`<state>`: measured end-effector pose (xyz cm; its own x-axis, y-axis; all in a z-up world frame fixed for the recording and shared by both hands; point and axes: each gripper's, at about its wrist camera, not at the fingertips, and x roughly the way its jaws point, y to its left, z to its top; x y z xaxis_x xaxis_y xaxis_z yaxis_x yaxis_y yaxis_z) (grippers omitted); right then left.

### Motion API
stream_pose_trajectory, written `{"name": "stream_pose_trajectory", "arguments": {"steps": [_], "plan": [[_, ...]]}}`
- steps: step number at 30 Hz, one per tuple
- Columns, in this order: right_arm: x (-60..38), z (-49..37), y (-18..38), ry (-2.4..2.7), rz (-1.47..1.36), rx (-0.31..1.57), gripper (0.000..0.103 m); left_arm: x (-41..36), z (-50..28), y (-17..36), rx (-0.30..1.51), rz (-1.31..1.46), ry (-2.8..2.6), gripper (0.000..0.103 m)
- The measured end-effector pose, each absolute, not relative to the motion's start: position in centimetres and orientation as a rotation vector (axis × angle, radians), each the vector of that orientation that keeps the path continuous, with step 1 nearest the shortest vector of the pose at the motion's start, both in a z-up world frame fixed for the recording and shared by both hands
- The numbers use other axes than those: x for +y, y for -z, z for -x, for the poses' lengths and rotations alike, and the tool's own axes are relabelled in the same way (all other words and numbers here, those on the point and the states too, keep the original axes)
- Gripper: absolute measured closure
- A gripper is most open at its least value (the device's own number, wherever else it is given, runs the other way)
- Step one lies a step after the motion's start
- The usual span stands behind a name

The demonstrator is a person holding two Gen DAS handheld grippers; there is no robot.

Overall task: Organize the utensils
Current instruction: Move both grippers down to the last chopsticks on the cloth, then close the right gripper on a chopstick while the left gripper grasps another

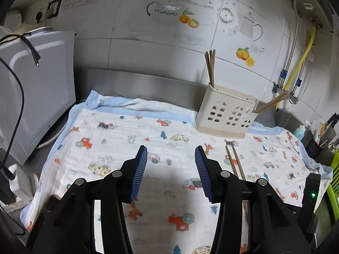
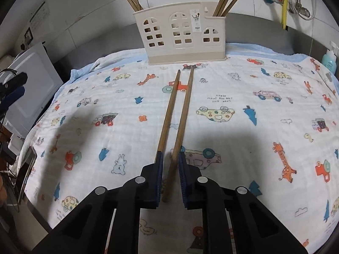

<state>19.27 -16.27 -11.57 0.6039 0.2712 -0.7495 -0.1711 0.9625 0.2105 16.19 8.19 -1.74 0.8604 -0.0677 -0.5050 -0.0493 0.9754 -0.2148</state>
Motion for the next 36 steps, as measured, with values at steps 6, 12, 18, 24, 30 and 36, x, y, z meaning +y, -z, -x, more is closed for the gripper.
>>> {"name": "stream_pose_trajectory", "arguments": {"steps": [6,12,18,24,30,36], "plan": [[-16.0,-19.6,12.1,-0.213,-0.098,0.892,0.092,8.1,-15.8,2.5,0.549,0.23,0.006,0.055],[-15.6,-19.6,12.1,-0.181,-0.068,0.877,0.095,7.4,-15.9,3.3,0.576,0.23,0.011,0.055],[-16.5,-19.3,11.9,-0.18,-0.088,0.86,0.097,5.8,-15.6,4.4,0.612,0.217,0.036,0.055],[-18.6,-18.0,10.9,-0.192,-0.099,0.822,0.097,2.4,-15.3,5.8,0.656,0.204,0.11,0.055],[-20.7,-16.7,9.2,-0.205,-0.099,0.77,0.097,-2.3,-15.6,7.9,0.725,0.174,0.202,0.056],[-23.1,-16.0,8.6,-0.212,-0.119,0.743,0.097,-6.0,-16.2,9.7,0.781,0.156,0.258,0.057]]}}
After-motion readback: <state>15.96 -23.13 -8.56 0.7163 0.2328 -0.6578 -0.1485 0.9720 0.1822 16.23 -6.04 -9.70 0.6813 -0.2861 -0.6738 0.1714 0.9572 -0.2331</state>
